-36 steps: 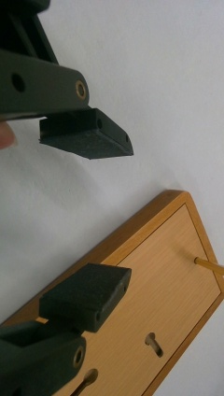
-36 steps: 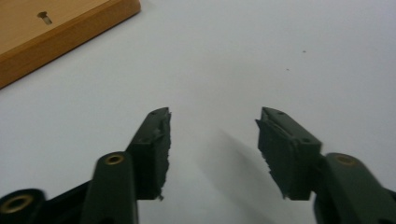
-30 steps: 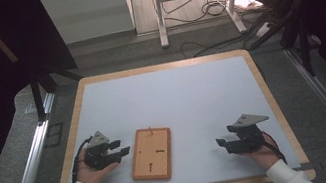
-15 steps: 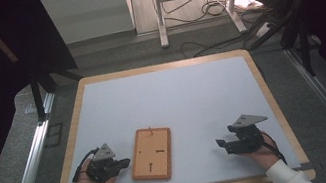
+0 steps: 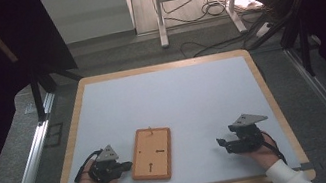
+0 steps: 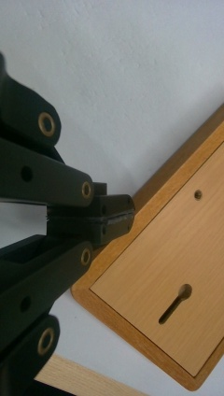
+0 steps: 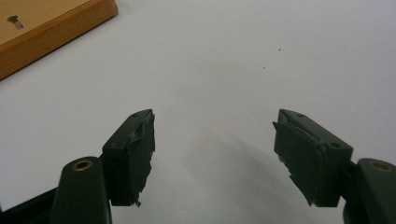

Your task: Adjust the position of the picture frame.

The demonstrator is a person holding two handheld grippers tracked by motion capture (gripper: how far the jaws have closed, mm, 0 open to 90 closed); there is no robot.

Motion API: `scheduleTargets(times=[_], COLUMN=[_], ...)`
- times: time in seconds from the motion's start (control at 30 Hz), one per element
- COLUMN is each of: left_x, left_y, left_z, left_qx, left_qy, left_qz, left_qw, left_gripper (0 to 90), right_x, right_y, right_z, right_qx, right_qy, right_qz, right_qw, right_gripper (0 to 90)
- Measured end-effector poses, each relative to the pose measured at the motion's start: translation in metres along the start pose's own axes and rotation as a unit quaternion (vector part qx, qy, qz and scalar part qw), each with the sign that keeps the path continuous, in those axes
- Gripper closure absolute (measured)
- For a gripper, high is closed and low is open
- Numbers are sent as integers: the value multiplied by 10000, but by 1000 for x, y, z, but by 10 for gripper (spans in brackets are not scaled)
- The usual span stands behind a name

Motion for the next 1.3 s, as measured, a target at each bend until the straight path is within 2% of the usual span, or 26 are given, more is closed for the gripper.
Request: scheduleTargets(times=[0.5, 0.77, 0.97, 1.0, 1.07, 1.1, 1.2, 1.3], left_x=[-3, -11, -12, -11, -11, -9, -4, -1], left_y=[2, 6, 8, 8, 9, 11, 14, 15], left_z=[2, 6, 7, 7, 7, 4, 0, -2], left_qx=[-81, -74, -137, -119, -138, -219, -426, -525], left_qy=[-86, -220, -306, -296, -295, -168, 19, 141], left_qz=[-95, 29, -87, -31, -43, -1, -90, -110], left_qw=[9999, 9997, 9994, 9995, 9995, 9996, 9991, 9985], left_gripper=[900, 900, 900, 900, 900, 900, 900, 898], right_x=[-1, -1, 0, -1, -1, -1, 0, 1], right_y=[0, 0, -1, 0, 0, 0, 0, 0], right_z=[1, 1, 2, 2, 1, 1, -1, 0], right_qx=[15, 47, 43, 43, 30, 14, -4, -10], right_qy=[-26, -28, -10, -16, -30, -32, -15, 1], right_qz=[11, 3, 0, 1, 10, 0, -11, -29], right_qw=[10000, 10000, 10000, 10000, 10000, 10000, 10000, 10000], right_gripper=[290, 288, 288, 288, 288, 288, 288, 288])
Point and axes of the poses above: each handheld gripper's, and its own axes: z roughly forward along the jaws, y roughly out of its top, x roughly to its left, the point moved 5 cm from there along z, roughly forward along the jaws, and after that the axes turned 7 degrees about y, right-handed, at the moved point
